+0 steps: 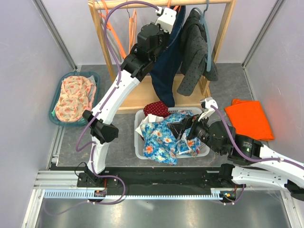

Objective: Remove the skirt from the hanger

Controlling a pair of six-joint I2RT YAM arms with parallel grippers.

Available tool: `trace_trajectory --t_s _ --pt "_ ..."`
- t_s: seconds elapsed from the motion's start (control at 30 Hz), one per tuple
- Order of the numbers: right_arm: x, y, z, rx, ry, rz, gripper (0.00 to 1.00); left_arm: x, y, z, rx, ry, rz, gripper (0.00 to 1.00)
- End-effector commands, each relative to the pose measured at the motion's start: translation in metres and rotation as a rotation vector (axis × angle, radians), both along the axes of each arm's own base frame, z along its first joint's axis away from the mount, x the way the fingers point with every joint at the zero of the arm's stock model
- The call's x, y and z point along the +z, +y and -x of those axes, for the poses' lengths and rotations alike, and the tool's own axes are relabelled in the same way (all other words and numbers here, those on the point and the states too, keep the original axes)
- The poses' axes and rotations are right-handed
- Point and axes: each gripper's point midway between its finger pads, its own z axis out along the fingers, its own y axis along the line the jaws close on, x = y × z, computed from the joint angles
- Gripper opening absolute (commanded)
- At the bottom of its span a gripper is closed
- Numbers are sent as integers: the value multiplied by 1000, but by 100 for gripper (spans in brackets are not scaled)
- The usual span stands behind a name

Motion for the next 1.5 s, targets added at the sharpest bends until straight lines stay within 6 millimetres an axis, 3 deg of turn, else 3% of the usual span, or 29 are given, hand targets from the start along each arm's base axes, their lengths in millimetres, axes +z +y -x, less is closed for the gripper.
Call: trace_trajectory --t_s 0.0,0.17,0.3,0.4,0.57,0.7,0.77,0.87,0.93,0.97,1.0,1.07,1.2,1.27,1.3,1.37,1.4,1.47 --pt "8 -1 -2 -20 -14 -43 94 52 16 10 11 -118 44 2" --pt "2 -1 -2 -20 -4 -44 93 104 33 34 -2 -225 121 2" --pt "-1 0 -1 -19 -2 -46 93 153 52 73 -47 -308 180 2" --pt "-4 2 -1 -13 1 -42 92 176 60 102 -89 -341 197 2" --pt "-1 6 0 0 7 -51 92 188 58 128 -121 -361 185 2" --pt "3 3 2 2 6 -71 91 173 60 133 -128 -300 154 2" --pt "6 0 2 -6 1 -76 91 175 68 145 -141 -287 156 2" --pt "17 -8 2 -20 -9 -88 92 162 74 166 -182 -225 119 2" --pt "34 -15 1 -41 -29 -110 92 144 73 180 -225 -161 67 2" --pt "41 -22 1 -49 -49 -104 91 150 80 198 -266 -169 67 2" --pt "68 -35 1 -75 -81 -140 90 148 81 208 -298 -159 57 2" --pt "100 -65 -3 -157 -153 -189 90 146 83 230 -379 -145 43 2" --pt "177 -101 -2 -225 -298 -309 89 173 106 286 -503 -209 95 2" --pt "194 -95 -7 -237 -329 -268 89 182 109 301 -550 -226 111 2" --pt "222 -106 -4 -244 -368 -293 89 188 116 312 -564 -241 126 2" --pt "243 -98 -4 -222 -401 -301 89 191 116 326 -622 -255 129 2" --pt "262 -105 0 -222 -424 -340 89 190 116 332 -642 -248 131 2" --pt "278 -97 0 -206 -460 -356 89 191 117 345 -690 -253 132 2"
